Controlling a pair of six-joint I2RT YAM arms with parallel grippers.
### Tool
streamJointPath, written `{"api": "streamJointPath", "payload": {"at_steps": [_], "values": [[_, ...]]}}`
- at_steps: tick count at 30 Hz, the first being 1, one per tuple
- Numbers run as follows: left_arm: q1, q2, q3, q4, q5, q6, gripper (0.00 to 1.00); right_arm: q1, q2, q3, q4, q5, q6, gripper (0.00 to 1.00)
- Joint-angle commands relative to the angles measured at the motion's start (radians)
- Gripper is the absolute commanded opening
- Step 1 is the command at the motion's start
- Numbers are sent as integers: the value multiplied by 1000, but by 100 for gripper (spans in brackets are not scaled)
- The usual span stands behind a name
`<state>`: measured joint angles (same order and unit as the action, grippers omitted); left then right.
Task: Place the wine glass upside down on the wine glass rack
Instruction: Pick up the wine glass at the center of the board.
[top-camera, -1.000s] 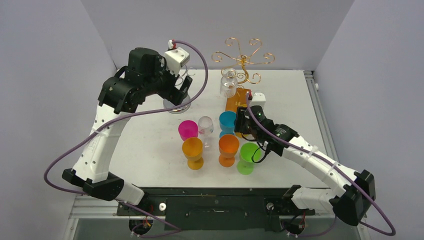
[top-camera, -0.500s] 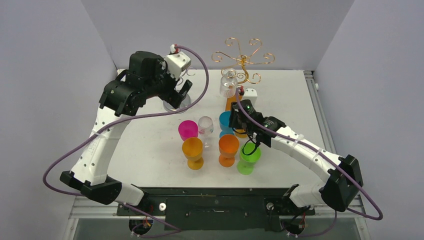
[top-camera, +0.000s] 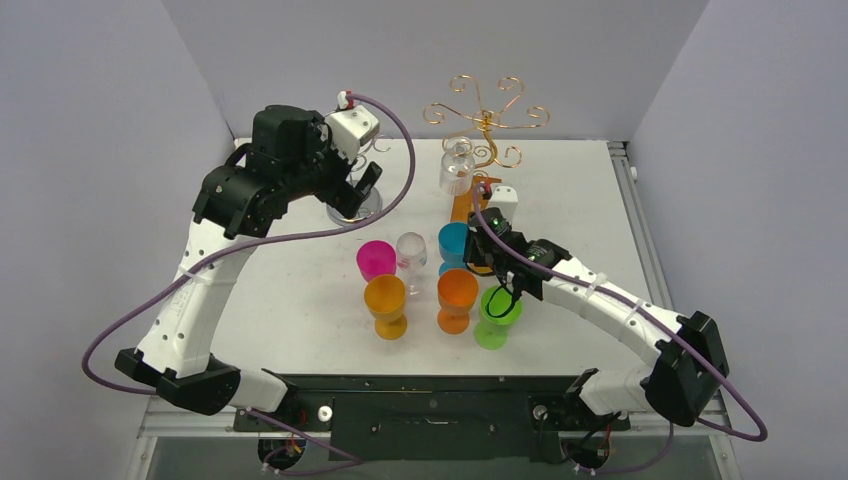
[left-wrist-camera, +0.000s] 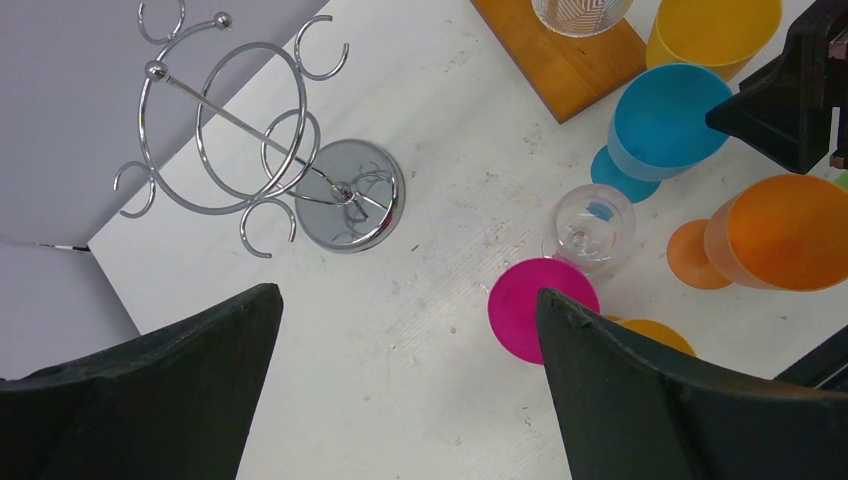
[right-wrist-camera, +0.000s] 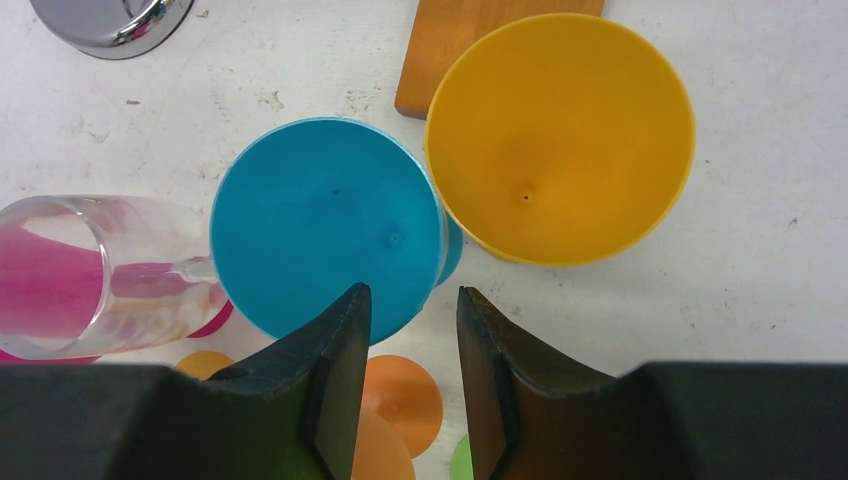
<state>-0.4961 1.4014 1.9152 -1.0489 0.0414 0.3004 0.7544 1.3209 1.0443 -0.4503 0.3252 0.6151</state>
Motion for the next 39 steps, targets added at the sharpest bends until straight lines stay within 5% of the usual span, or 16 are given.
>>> {"api": "streamJointPath", "payload": {"at_steps": [1, 13, 25, 39], "values": [[2, -24, 14, 44, 20, 11, 96, 6, -24, -9, 20, 34, 17, 33], [2, -39, 1, 40, 32, 29, 96, -11, 36, -17, 80, 3, 38, 28], [1, -35, 11, 31, 60, 39, 96, -15, -2, -92, 106, -21, 56, 0], [-1, -38, 29, 40, 119, 18, 96, -42, -235, 6, 90, -52, -35, 0]]}}
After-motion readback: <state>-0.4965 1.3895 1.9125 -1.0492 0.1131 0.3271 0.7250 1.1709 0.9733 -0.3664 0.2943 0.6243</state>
